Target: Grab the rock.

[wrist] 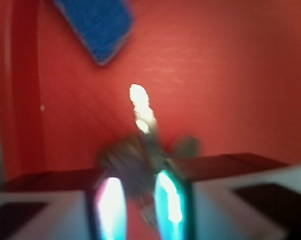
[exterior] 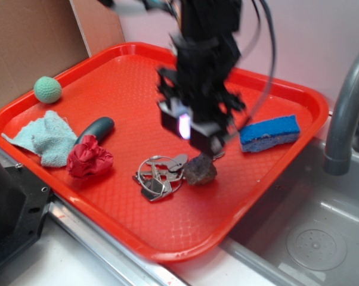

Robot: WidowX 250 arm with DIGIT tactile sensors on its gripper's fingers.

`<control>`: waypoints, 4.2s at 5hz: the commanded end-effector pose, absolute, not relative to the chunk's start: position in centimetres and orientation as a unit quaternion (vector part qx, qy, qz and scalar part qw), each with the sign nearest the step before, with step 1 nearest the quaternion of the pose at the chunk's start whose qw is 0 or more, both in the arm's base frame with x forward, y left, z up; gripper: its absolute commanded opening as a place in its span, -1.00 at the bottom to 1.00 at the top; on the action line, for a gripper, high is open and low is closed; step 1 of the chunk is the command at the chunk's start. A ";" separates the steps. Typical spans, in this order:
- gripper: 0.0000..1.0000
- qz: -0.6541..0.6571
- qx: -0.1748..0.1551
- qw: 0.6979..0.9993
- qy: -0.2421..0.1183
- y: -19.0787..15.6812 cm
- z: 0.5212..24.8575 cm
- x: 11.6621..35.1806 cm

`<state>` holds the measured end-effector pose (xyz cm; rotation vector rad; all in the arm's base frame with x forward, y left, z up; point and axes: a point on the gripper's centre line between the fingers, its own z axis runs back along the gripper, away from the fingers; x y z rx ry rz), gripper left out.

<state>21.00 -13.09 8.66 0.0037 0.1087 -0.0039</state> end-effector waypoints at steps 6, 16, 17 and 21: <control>1.00 -0.337 -0.005 0.942 -0.010 -14.7 5.7 20.3; 1.00 -0.427 -0.028 0.903 -0.047 -15.8 7.7 19.3; 1.00 -0.456 -0.033 0.889 -0.025 -16.4 6.7 18.5; 1.00 -0.408 -0.015 0.913 -0.007 -14.0 3.7 17.0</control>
